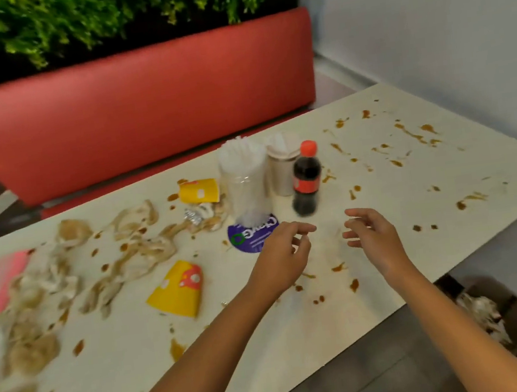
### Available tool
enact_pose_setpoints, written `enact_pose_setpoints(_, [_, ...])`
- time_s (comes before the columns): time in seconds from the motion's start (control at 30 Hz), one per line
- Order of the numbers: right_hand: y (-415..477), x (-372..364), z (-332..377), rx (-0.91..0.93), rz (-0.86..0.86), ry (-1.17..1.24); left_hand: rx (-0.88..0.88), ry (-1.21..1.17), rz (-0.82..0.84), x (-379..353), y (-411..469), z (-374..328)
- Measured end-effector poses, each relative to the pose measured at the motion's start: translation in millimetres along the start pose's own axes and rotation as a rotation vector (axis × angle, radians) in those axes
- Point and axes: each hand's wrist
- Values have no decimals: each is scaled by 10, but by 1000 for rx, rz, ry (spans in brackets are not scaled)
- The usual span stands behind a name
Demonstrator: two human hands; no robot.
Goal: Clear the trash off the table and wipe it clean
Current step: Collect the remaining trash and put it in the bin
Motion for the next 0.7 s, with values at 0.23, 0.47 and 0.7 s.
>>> enact_pose_setpoints(0.23, [-335, -859, 32, -7, 116, -33, 43, 1, -136, 662, -410, 550])
enact_pose_setpoints(0.47, [-517, -1393, 99, 0, 221, -53, 142, -6, -252, 1102, -681, 898])
enact_pose_setpoints(0.7, [-510, -1683, 140, 30, 339, -75, 292, 130, -343, 1215, -775, 1157])
Point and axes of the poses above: each hand's wrist, its own y-axis towards the middle knuckle, its own x-axis out of the back of the hand, z = x × y, and after that the axes turned 4 degrees about x, right-handed
